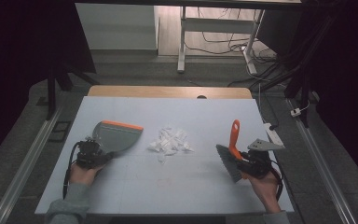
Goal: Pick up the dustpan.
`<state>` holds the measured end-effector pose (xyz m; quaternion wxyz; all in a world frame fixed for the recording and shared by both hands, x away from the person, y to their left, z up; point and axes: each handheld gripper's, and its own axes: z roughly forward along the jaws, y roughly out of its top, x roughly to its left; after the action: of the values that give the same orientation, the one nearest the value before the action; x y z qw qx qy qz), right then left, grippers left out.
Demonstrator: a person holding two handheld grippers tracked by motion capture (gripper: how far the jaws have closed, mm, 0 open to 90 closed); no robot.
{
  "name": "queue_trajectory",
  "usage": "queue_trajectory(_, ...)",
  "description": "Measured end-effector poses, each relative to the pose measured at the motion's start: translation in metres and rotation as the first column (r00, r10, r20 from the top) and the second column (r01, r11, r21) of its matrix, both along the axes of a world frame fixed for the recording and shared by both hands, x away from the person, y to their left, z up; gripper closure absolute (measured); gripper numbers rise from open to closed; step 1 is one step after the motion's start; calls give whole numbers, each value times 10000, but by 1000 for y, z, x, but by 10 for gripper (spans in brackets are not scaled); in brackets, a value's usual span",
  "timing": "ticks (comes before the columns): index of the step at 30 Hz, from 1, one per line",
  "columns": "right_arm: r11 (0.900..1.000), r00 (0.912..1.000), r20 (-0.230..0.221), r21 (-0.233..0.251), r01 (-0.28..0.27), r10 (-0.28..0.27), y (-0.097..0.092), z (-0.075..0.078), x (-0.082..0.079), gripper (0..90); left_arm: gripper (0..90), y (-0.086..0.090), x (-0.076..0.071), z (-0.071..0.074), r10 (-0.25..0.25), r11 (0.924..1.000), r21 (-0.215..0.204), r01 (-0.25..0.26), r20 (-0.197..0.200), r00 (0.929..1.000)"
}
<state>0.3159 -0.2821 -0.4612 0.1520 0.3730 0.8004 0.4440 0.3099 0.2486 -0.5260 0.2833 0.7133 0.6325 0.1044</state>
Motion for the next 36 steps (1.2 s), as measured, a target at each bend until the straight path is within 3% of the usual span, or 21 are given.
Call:
queue_trajectory(9,10000,10000,-1,-1,12,-12,0,0,0,704,614,8,-2,3,88,10000,17,-89,395,9992)
queue_trajectory(15,10000,10000,39,16,0,0,0,1,-1,704,615,14,-7,9,-261,9994,-194,277,774,9967)
queue_trajectory(19,10000,9999,113,83,-19,18,0,2,-1,704,615,19,-12,17,-537,9979,-305,575,1141,9920)
queue_trajectory(29,9998,9999,155,183,67,-70,-3,5,-2,704,615,28,-16,25,-825,9950,-434,899,1497,9853)
queue_trajectory(36,9997,9996,272,238,61,-67,-3,7,-3,704,615,36,-22,32,-1203,9900,-510,1314,1802,9762)
